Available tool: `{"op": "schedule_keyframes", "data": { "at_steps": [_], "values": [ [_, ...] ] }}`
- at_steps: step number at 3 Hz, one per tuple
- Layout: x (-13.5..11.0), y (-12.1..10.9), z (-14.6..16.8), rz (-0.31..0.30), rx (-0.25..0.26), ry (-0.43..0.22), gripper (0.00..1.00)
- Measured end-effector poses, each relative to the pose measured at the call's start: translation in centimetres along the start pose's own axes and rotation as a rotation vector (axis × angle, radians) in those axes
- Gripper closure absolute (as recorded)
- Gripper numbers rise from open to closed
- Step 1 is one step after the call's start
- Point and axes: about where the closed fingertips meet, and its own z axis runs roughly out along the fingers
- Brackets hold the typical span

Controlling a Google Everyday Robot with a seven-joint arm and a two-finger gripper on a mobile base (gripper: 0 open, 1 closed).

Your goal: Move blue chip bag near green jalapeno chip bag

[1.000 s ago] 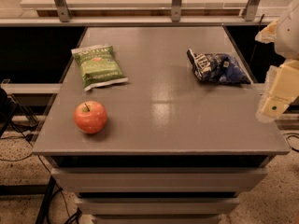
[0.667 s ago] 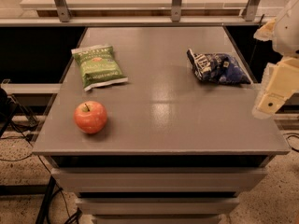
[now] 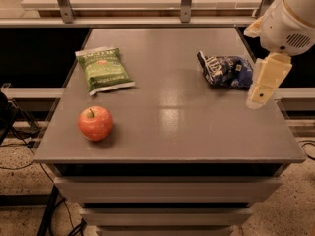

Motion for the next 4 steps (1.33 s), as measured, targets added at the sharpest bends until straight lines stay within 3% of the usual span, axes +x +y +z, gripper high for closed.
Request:
{"op": "schedule_keyframes", "data": {
  "at_steps": [1,4],
  "values": [
    [0.1,-2.1,2.8,-0.012,-0.005,0.007,0.00],
    [2.5,-6.2,10.8,0.079,-0.047,0.020,0.00]
  ]
}}
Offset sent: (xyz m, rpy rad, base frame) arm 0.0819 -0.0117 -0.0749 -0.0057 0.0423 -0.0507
